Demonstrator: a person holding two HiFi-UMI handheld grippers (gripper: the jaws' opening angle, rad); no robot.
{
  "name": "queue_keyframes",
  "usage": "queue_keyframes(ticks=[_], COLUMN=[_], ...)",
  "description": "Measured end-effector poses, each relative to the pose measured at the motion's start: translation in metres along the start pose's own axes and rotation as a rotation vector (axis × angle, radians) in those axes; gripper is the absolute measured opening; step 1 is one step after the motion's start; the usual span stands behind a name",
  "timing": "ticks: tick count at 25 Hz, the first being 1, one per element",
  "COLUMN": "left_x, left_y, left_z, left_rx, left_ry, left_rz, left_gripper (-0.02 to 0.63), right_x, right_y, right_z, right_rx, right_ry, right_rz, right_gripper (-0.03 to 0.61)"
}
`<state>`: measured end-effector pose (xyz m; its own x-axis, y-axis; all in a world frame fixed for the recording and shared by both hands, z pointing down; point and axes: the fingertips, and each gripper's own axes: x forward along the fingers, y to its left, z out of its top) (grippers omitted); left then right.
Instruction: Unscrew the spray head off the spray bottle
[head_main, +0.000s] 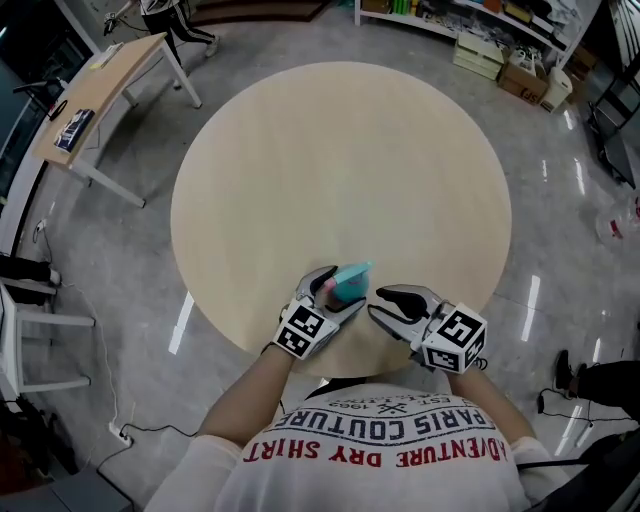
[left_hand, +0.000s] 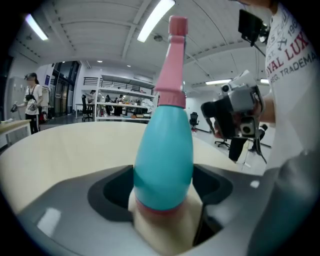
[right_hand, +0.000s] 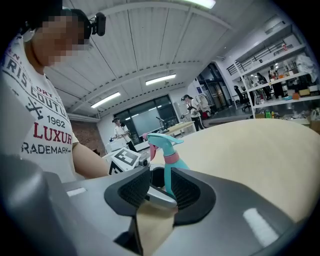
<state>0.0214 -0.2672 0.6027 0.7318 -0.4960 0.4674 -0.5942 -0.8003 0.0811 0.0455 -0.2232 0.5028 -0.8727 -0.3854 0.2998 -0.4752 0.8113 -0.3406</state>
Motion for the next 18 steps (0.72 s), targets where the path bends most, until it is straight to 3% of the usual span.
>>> queue_keyframes(ticks=[7, 14, 18], left_x=[0.0, 0.004, 0.003], left_y=[-0.003, -0.004, -0.002], left_z=[0.003, 0.006, 0.004], left_rx=[0.025, 0.001, -0.007], left_ry=[0.0, -0.001, 0.004], left_rz=[-0.03, 0.025, 0.041], left_gripper=[0.357, 0.356, 0.354], right_x=[0.027, 0.046, 0.05], right_y=[-0.02, -0.023, -0.023], right_z=[0.02, 0.027, 0.026], right_rx=[-0.145, -0.221, -0.261], right_ry=[-0.009, -0.042, -0.035], right_rz=[-0.129, -0.198, -0.17], right_gripper=[0.201, 0.155, 0.137])
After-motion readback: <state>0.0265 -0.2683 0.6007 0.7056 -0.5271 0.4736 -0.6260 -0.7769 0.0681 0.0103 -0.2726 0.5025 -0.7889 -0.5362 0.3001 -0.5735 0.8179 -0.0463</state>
